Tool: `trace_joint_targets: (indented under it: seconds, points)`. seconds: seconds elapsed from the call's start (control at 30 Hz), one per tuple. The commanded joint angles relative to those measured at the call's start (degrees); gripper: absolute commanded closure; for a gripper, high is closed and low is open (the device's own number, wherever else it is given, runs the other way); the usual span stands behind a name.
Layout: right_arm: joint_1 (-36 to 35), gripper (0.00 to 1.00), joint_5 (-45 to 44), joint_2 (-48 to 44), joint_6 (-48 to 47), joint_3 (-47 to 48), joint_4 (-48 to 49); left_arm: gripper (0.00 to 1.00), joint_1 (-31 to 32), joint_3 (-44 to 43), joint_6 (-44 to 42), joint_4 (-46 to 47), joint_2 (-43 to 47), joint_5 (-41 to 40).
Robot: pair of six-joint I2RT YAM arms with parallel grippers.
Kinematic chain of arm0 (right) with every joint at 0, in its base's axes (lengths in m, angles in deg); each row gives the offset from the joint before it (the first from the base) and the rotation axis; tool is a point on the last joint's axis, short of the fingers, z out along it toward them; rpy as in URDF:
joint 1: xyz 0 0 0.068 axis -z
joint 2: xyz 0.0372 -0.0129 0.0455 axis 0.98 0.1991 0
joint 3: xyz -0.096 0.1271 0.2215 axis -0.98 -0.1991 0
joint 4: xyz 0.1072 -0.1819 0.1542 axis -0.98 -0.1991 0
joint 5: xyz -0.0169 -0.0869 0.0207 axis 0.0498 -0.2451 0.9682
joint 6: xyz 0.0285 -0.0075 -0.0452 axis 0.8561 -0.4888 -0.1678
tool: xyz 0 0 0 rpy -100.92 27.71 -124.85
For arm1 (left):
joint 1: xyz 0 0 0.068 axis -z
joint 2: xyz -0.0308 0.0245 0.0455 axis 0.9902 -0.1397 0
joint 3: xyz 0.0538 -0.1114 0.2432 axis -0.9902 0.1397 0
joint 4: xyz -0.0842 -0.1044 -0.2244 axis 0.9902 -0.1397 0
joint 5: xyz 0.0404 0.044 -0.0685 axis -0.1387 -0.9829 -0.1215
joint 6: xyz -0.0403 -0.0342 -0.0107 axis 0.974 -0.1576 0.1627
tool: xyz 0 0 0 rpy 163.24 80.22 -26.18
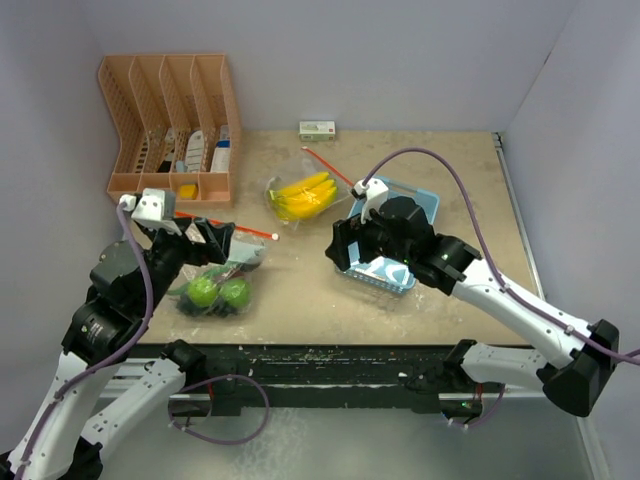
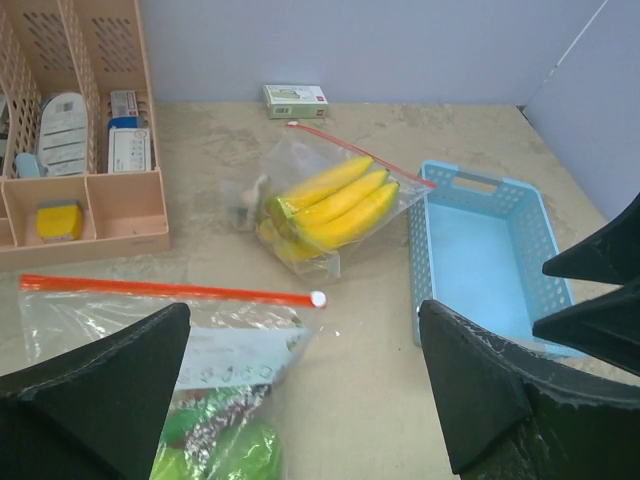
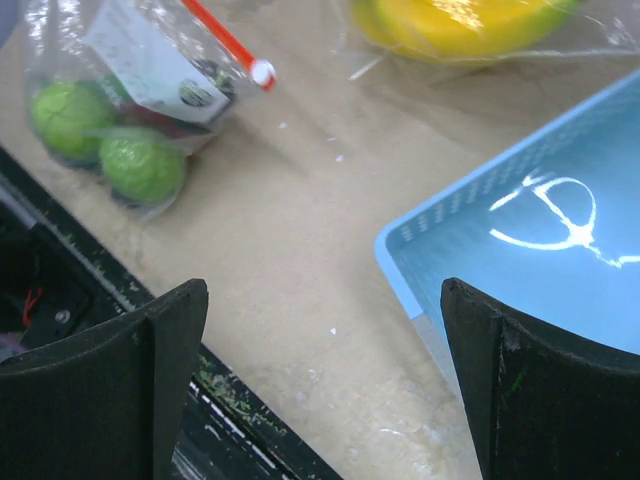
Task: Place the food in the zip-top bag and seal the zipper
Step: Place the zipper food storage bag at the center of the board, then reset both arms
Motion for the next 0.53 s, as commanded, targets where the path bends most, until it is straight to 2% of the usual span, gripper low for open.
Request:
trace_joint_targets:
  seconds: [0.0,0.1,0.5]
  points:
    - [0.16,0.01,-11.50,1.91,6.26,3.52,-2.59,0.01,-0.20,-1.21,1.39,2.66,0.31,0.26]
    - [0.19,0.00,-15.57,3.55,7.69,4.66,-4.46,0.01,-0.20,-0.50,1.94,3.05,0.23,1.44]
    - [0.20,0.01,-17.98,3.71,7.87,3.43,-3.37,0.01,-0.20,2.73,2.68,4.02,0.00,3.30]
